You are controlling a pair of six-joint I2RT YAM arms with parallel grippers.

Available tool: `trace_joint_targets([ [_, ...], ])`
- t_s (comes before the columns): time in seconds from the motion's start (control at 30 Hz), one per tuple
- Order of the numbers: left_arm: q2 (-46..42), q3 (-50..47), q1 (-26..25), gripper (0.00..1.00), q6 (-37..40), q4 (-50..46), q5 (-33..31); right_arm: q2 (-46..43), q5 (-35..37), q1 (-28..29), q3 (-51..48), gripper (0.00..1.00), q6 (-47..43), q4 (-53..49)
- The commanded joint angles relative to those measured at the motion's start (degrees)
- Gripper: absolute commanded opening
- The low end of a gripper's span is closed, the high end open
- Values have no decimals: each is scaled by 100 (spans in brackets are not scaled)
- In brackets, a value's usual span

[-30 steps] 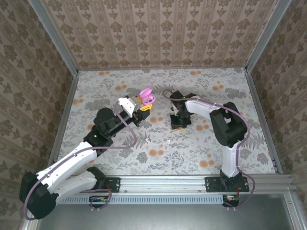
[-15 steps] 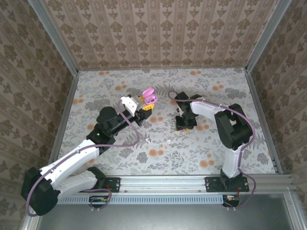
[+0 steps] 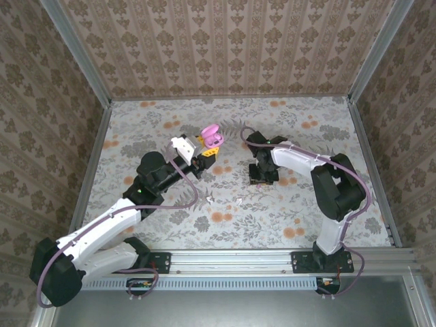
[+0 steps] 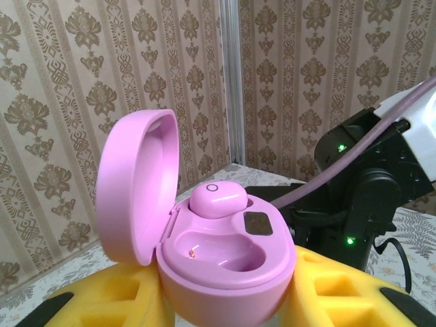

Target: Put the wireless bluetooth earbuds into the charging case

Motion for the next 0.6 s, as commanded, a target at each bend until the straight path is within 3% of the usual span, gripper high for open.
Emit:
trace_joint_targets([
  [0.0, 13, 172, 50, 37, -61, 201, 127, -42, 233, 52, -112, 34, 333, 27],
  [0.57, -46, 175, 54, 37, -51, 156, 91, 340, 157, 124, -96, 31, 350, 127],
])
